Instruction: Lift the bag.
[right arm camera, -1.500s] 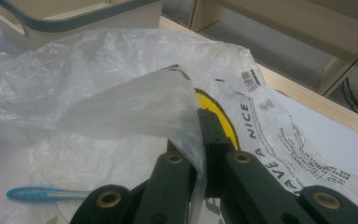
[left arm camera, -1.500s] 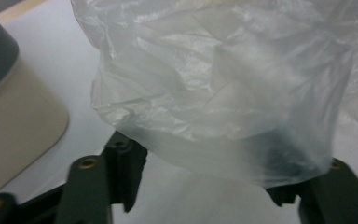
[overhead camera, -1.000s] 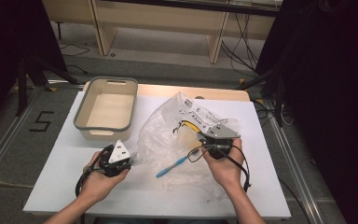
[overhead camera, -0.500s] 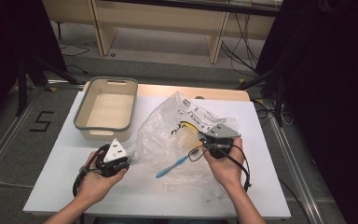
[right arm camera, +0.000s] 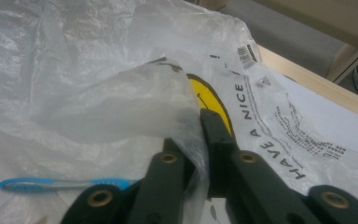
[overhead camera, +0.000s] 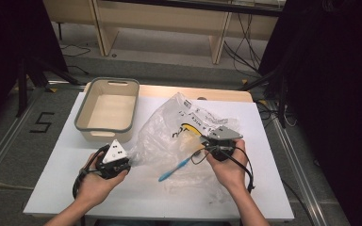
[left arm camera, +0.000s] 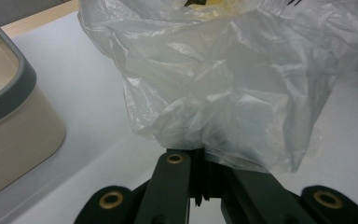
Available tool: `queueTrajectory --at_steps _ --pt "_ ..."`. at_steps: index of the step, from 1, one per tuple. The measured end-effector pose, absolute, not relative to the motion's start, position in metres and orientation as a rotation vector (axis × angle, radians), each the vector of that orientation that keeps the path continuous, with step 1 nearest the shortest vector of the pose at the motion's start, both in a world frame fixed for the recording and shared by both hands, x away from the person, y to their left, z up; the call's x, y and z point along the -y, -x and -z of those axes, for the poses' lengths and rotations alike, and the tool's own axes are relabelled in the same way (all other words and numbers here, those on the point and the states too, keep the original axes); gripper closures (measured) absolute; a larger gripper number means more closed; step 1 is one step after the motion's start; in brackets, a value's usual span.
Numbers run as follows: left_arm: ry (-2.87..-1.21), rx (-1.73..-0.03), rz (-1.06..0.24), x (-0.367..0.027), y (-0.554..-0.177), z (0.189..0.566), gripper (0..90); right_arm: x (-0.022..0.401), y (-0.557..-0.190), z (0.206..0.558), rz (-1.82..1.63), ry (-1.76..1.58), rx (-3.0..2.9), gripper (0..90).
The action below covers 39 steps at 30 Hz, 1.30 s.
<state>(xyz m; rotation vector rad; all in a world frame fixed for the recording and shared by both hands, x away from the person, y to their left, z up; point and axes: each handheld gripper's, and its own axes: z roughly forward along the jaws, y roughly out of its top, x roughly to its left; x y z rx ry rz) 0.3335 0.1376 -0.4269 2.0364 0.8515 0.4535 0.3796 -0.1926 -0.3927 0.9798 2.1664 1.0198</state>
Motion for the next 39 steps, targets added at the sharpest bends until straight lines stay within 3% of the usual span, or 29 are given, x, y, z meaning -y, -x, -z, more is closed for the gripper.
queueTrajectory --at_steps 7,14,18,28,39 --pt "-2.050 -0.857 -0.448 -0.139 -0.333 0.429 89.2 0.211 -0.367 0.395 -1.051 -0.969 -2.257 54.6" --pt "-2.069 -0.867 -0.446 -0.141 -0.334 0.433 89.2 0.235 -0.343 0.405 -1.118 -0.959 -2.324 34.1" --pt "-2.078 -0.866 -0.443 -0.140 -0.334 0.434 89.1 0.242 -0.332 0.412 -1.157 -0.925 -2.377 26.8" --pt "-2.105 -0.877 -0.444 -0.140 -0.337 0.441 89.1 0.255 -0.311 0.429 -1.107 -0.857 -2.526 21.2" --pt "-2.138 -0.865 -0.445 -0.139 -0.338 0.445 89.1 0.257 -0.304 0.458 -0.893 -0.768 -2.715 24.7"
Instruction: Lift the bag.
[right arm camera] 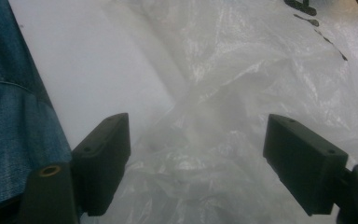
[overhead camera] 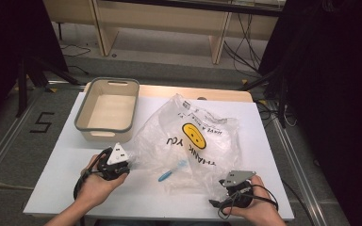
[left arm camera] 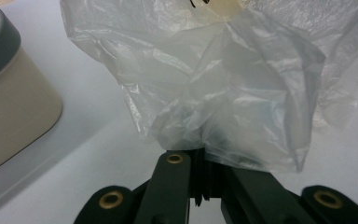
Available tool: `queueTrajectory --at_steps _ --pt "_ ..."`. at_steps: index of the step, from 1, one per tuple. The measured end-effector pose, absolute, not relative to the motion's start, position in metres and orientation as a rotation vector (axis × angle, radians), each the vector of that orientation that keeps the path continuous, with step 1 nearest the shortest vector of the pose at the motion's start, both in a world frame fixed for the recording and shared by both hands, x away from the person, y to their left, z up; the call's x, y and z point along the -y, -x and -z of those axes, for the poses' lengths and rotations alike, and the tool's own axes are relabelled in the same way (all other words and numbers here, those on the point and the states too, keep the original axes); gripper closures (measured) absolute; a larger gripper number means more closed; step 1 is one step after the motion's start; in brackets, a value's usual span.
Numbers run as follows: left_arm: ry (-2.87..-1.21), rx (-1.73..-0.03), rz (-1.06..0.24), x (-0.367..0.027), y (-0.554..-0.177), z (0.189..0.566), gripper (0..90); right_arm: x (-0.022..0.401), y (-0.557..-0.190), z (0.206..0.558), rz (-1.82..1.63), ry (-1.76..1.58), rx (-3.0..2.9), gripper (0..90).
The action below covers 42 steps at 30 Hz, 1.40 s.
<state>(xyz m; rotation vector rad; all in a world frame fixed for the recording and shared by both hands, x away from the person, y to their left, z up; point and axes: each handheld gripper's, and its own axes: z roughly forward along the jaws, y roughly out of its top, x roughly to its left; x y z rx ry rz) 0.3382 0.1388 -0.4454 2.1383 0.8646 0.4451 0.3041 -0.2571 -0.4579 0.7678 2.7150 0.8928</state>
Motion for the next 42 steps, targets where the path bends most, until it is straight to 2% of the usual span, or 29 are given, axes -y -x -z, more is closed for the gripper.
queueTrajectory --at_steps 10,20,28,32,42 --pt "-2.147 -0.868 -0.435 -0.140 -0.338 0.447 89.1 0.260 -0.313 0.468 -0.836 -0.802 -2.741 41.3" --pt "-2.147 -0.874 -0.431 -0.141 -0.337 0.447 89.1 0.261 -0.314 0.471 -0.804 -0.826 -2.763 62.6" --pt "-2.139 -0.874 -0.425 -0.140 -0.337 0.447 89.1 0.264 -0.318 0.470 -0.784 -0.857 -2.743 85.3" --pt "-2.128 -0.866 -0.423 -0.142 -0.335 0.442 89.1 0.267 -0.317 0.460 -0.839 -0.847 -2.711 88.2" --pt "-2.064 -0.830 -0.434 -0.140 -0.330 0.417 89.1 0.277 -0.319 0.428 -1.038 -0.876 -2.626 88.4"
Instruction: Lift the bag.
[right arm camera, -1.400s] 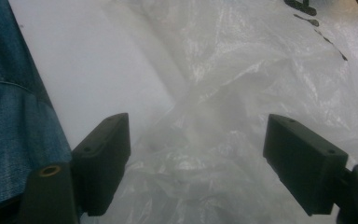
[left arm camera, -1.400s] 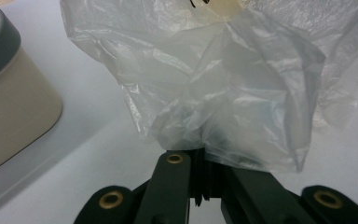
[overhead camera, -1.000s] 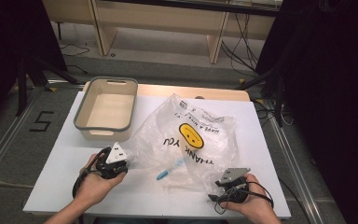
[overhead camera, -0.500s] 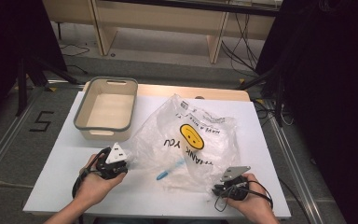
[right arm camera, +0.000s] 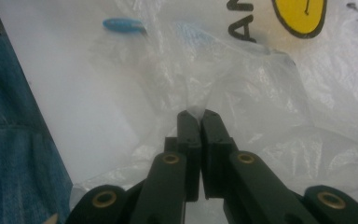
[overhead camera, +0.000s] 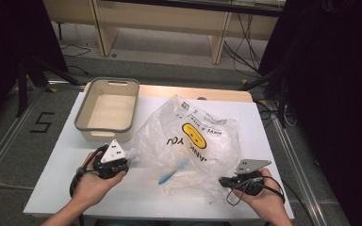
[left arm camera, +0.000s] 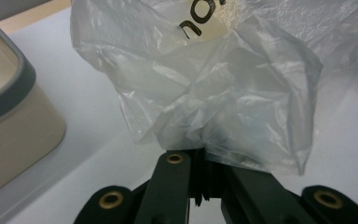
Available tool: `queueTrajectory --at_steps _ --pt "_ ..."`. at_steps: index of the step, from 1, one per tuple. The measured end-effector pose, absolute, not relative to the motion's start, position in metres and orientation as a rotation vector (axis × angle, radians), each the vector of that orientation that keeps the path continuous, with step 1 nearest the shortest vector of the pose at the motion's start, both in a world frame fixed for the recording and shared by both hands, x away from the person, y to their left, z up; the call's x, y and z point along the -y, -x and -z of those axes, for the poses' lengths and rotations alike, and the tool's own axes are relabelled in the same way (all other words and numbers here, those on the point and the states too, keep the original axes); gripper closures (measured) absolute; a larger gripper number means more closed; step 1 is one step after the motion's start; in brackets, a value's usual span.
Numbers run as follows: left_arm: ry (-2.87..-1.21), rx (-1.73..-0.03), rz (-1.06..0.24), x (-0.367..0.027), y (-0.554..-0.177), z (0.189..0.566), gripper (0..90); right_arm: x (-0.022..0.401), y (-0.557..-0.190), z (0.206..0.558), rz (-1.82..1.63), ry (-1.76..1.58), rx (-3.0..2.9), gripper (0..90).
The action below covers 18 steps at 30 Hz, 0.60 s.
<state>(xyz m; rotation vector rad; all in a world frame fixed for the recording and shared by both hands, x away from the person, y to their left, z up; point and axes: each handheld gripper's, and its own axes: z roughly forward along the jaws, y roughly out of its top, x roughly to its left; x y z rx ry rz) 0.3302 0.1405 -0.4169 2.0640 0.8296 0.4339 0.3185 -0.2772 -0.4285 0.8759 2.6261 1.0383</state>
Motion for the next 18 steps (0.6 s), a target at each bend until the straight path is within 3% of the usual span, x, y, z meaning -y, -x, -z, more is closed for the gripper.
queueTrajectory --at_steps 18 --pt "-1.954 -0.846 -0.482 -0.152 -0.338 0.378 89.0 0.288 -0.335 0.387 -1.237 -0.935 -2.471 88.8"
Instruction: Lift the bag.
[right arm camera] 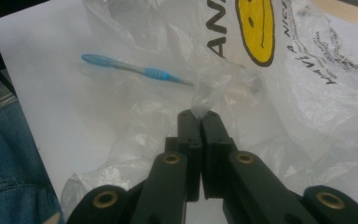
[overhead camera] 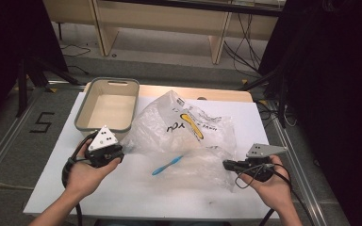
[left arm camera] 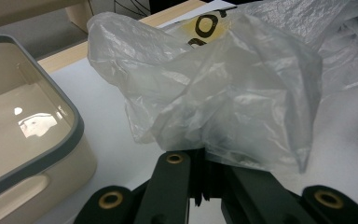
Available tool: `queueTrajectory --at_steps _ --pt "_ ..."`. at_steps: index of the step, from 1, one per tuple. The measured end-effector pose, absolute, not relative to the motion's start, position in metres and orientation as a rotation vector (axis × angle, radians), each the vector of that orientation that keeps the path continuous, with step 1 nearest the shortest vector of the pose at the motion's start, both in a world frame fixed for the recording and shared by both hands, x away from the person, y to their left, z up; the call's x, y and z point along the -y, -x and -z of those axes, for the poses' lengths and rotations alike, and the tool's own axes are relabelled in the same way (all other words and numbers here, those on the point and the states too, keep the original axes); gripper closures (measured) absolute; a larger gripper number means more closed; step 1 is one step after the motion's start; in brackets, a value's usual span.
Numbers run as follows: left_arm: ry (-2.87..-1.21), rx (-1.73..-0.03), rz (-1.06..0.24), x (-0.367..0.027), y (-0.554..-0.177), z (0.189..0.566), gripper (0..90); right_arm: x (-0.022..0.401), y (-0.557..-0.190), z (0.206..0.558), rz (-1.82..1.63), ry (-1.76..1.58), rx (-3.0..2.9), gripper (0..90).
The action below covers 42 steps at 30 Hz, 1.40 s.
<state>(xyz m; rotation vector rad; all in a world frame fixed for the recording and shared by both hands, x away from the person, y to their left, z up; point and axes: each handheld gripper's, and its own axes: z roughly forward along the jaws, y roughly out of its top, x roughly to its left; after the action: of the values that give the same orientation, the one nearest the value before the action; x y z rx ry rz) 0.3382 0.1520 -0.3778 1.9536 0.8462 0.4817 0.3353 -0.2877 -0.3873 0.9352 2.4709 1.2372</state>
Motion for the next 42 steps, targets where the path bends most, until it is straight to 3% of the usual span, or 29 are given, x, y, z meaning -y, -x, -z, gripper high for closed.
queueTrajectory --at_steps 14,30,42 --pt "-1.954 -0.927 -0.460 -0.159 -0.346 0.372 88.9 0.301 -0.352 0.366 -1.267 -1.044 -2.381 89.5" --pt "-1.871 -0.838 -0.413 -0.150 -0.336 0.328 88.8 0.296 -0.363 0.332 -1.260 -1.046 -2.381 89.4" --pt "-1.788 -0.774 -0.462 -0.143 -0.339 0.308 88.8 0.292 -0.371 0.317 -1.287 -1.053 -2.337 89.4"
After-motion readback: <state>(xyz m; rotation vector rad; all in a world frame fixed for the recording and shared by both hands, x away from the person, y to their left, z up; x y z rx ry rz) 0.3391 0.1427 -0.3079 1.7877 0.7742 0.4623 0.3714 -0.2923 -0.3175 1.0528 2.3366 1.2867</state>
